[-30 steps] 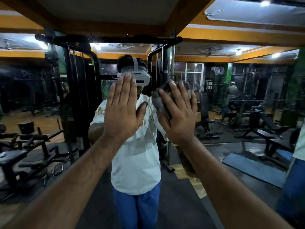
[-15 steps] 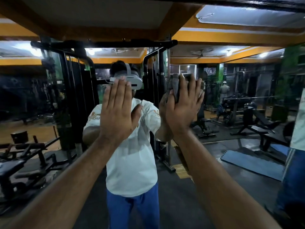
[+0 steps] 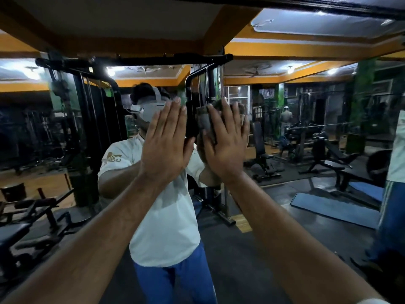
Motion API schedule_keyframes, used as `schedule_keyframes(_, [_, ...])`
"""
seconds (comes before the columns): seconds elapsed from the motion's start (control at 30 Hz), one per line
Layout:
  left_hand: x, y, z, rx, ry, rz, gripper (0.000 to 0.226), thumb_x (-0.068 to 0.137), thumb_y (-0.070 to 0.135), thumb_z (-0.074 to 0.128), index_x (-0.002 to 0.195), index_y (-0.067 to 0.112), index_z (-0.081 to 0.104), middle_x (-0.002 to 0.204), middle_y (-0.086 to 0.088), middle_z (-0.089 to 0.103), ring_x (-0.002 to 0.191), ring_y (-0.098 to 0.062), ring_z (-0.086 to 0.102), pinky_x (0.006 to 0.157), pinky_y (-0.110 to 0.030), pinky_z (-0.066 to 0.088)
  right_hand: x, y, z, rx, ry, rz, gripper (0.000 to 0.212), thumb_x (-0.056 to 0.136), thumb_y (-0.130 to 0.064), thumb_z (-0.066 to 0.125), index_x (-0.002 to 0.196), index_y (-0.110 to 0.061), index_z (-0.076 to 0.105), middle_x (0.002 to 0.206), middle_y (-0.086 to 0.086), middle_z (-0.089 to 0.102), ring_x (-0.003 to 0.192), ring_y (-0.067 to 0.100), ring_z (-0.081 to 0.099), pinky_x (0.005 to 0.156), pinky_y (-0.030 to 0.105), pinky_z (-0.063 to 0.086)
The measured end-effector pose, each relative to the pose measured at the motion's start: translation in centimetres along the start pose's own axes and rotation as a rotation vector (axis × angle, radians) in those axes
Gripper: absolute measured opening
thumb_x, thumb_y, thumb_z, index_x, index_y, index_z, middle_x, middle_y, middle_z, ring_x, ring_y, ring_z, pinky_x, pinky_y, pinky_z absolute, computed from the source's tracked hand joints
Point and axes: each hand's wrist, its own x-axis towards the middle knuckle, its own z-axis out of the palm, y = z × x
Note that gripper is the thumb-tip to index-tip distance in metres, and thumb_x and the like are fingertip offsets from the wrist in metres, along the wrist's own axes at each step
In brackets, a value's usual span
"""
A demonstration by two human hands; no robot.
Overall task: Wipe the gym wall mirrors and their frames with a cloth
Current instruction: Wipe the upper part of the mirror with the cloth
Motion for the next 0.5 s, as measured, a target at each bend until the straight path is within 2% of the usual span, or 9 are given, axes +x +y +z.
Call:
schedule_keyframes(0.03, [-0.4,-0.6,-0.2,0.004,0.025,-0.033,0.069,0.107,0.042,0.040,0.158,-0.002,0.022,0.166,-0.022,0.018,0.156,-0.033,0.014,0.127,-0.048,0.012,0.0,0.3,0.0,0.006,0.018,0.031,0.059,0.101,-0.043,0.043,0.155,-0.019,0.049,0.168,0.011,0.032,0.159,0.031,0.018,0.126,0.060,0.012])
schedule_keyframes(0.1, [-1.4,-2.0,-0.4,0.031,0.026,-0.080,0.070,0.108,0.043,0.039,0.158,-0.002,0.020,0.166,-0.021,0.016,0.156,-0.032,0.011,0.128,-0.046,0.009,0.5,0.1,0.2,0.006,0.092,0.218,0.061,0.100,-0.043,0.043,0.156,-0.019,0.046,0.169,0.011,0.029,0.160,0.031,0.015,0.125,0.062,0.014])
schedule_keyframes(0.17, [-1.9,-2.8,-0.5,0.043,0.009,-0.059,0.071,0.108,0.046,0.037,0.158,-0.002,0.021,0.166,-0.021,0.016,0.156,-0.031,0.011,0.128,-0.044,0.007,0.8,-1.8,1.0,-0.007,0.121,0.323,0.064,0.100,-0.043,0.041,0.159,-0.018,0.041,0.170,0.013,0.027,0.159,0.032,0.015,0.125,0.063,0.012])
schedule_keyframes(0.27, [-1.9,-3.0,-0.2,0.051,0.015,-0.026,0.070,0.108,0.044,0.039,0.158,-0.002,0.023,0.165,-0.022,0.019,0.155,-0.032,0.014,0.128,-0.044,0.008,0.0,-4.4,2.1,-0.015,0.048,0.069,0.062,0.102,-0.044,0.041,0.157,-0.016,0.045,0.168,0.015,0.031,0.158,0.035,0.020,0.126,0.061,0.012])
schedule_keyframes(0.33, [-2.0,-3.0,-0.1,0.059,0.018,-0.022,0.069,0.108,0.044,0.039,0.158,-0.002,0.023,0.165,-0.022,0.019,0.155,-0.032,0.014,0.128,-0.045,0.010,-0.5,-4.1,2.0,0.000,0.036,-0.022,0.058,0.102,-0.042,0.043,0.155,-0.018,0.048,0.167,0.014,0.034,0.158,0.034,0.022,0.126,0.059,0.014])
schedule_keyframes(0.4, [-2.0,-3.0,-0.1,0.063,0.017,-0.035,0.069,0.109,0.045,0.038,0.158,-0.002,0.023,0.165,-0.022,0.020,0.155,-0.032,0.015,0.128,-0.046,0.010,-0.3,-3.3,1.8,0.006,0.088,0.052,0.059,0.102,-0.043,0.042,0.155,-0.018,0.048,0.167,0.013,0.033,0.158,0.033,0.021,0.128,0.057,0.012])
schedule_keyframes(0.5, [-1.9,-2.8,-0.4,0.066,0.005,-0.029,0.069,0.110,0.045,0.035,0.158,-0.002,0.022,0.166,-0.022,0.018,0.156,-0.032,0.013,0.127,-0.046,0.010,0.5,-3.8,1.9,0.009,0.140,0.269,0.062,0.100,-0.041,0.043,0.157,-0.017,0.045,0.168,0.013,0.030,0.159,0.032,0.018,0.126,0.061,0.012])
